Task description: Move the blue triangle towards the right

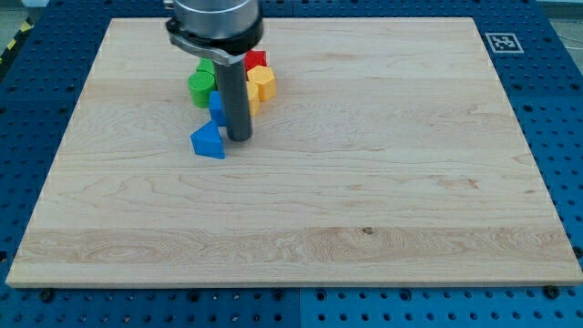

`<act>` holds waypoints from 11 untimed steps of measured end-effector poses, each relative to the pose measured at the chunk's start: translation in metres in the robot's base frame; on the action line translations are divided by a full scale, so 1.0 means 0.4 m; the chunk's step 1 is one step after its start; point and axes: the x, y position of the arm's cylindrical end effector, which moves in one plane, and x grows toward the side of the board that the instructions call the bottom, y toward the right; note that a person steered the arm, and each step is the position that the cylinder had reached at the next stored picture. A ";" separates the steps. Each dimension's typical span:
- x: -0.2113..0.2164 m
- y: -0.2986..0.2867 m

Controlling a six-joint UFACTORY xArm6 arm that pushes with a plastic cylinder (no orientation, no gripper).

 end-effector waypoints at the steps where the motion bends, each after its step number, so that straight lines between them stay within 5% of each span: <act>1: 0.031 0.081; 4: 0.111 -0.143; 11: 0.028 -0.113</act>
